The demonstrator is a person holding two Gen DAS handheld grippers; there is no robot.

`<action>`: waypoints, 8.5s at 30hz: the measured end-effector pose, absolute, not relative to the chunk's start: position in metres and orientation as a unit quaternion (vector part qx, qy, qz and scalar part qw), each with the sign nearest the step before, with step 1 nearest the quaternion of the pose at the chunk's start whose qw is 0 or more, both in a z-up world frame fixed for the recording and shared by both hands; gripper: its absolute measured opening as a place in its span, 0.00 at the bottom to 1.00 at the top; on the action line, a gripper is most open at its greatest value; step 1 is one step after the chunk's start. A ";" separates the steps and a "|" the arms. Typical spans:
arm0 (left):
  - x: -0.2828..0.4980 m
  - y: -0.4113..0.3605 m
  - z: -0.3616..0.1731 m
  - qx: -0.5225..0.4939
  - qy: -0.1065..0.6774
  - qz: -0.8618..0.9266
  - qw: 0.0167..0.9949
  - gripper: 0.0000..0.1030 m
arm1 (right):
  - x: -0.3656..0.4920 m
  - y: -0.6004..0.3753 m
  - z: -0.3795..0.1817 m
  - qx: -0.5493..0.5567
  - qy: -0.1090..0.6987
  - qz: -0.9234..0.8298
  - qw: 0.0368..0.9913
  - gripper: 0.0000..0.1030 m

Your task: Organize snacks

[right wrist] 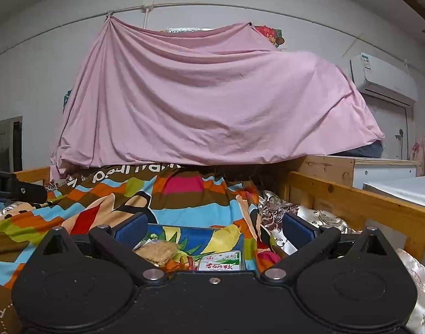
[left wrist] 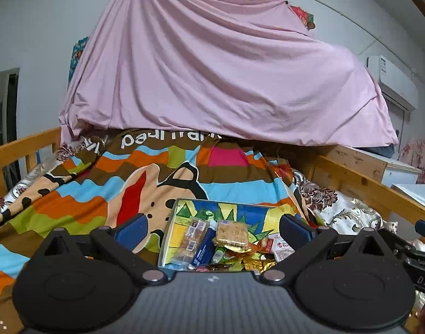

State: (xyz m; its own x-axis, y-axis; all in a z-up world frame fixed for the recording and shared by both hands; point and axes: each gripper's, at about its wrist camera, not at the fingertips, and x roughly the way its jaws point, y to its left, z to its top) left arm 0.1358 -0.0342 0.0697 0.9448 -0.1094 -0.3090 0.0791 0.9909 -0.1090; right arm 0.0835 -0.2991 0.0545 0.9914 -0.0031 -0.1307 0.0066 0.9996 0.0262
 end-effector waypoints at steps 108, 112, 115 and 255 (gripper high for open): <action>0.253 0.054 -0.090 -0.081 0.327 -0.156 0.929 1.00 | 0.251 -0.171 -0.108 -0.270 0.276 0.180 0.905 0.95; 0.254 0.048 -0.096 -0.092 0.346 -0.183 0.916 1.00 | 0.249 -0.158 -0.117 -0.319 0.234 0.158 0.905 0.92; 0.253 0.043 -0.099 -0.084 0.346 -0.200 0.913 1.00 | 0.243 -0.150 -0.126 -0.359 0.200 0.148 0.899 0.88; 0.216 -0.008 -0.096 0.053 0.358 -0.178 0.915 0.34 | 0.181 -0.178 -0.092 -0.140 0.245 0.139 0.949 0.14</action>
